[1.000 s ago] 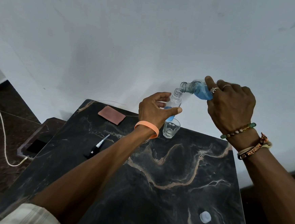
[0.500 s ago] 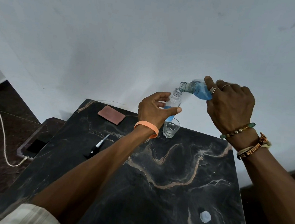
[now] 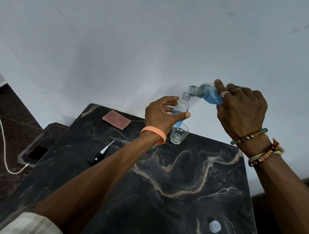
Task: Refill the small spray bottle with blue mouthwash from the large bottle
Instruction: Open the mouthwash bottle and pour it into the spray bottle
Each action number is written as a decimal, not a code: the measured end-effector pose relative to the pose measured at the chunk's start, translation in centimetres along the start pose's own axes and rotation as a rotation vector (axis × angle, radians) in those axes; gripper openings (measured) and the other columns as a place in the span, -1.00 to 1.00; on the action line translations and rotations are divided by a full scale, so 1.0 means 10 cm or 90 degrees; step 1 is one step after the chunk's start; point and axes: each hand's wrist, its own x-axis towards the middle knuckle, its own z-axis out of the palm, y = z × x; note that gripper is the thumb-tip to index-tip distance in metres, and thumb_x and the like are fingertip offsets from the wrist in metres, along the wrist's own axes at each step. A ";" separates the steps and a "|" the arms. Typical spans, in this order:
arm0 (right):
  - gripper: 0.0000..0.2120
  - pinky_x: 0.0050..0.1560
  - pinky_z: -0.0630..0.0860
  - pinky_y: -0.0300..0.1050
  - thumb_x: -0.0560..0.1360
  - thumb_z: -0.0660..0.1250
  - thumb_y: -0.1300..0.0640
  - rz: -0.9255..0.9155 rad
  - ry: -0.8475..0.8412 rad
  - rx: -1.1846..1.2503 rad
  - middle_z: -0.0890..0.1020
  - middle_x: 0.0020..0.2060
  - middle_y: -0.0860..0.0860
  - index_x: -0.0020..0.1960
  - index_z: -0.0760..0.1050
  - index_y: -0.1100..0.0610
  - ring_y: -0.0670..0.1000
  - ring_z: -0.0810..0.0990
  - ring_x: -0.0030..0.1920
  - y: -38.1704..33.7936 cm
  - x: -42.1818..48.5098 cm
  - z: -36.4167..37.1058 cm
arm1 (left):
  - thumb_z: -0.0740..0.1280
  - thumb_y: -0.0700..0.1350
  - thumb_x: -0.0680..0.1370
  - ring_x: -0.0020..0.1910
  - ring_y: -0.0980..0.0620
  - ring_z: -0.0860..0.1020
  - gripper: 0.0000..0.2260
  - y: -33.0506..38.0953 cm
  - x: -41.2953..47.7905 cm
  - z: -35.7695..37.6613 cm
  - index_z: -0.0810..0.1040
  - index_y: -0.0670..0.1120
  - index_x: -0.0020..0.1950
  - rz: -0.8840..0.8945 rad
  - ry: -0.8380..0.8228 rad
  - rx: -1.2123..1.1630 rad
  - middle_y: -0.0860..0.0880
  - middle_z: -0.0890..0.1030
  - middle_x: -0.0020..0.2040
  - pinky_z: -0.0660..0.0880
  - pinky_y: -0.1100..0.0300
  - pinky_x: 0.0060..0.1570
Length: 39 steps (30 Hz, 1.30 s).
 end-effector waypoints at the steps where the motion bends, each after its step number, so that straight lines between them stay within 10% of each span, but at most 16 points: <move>1: -0.51 -0.06 0.46 0.08 0.46 0.34 0.23 0.000 -0.001 0.001 0.63 0.10 0.24 0.40 0.44 0.14 0.31 0.60 0.02 0.00 0.00 0.00 | 0.63 0.03 0.23 -0.11 0.17 0.63 -0.50 0.00 0.00 0.00 0.63 0.01 0.12 0.000 -0.001 0.000 0.09 0.67 0.03 0.57 0.37 -0.18; 39: -0.51 -0.05 0.45 0.10 0.47 0.30 0.24 0.004 -0.009 -0.003 0.63 0.10 0.23 0.40 0.43 0.14 0.31 0.59 0.03 0.02 0.04 0.01 | 0.64 0.02 0.21 -0.10 0.14 0.65 -0.50 -0.03 0.06 0.04 0.64 0.00 0.12 0.004 0.004 -0.009 0.08 0.68 0.00 0.60 0.32 -0.15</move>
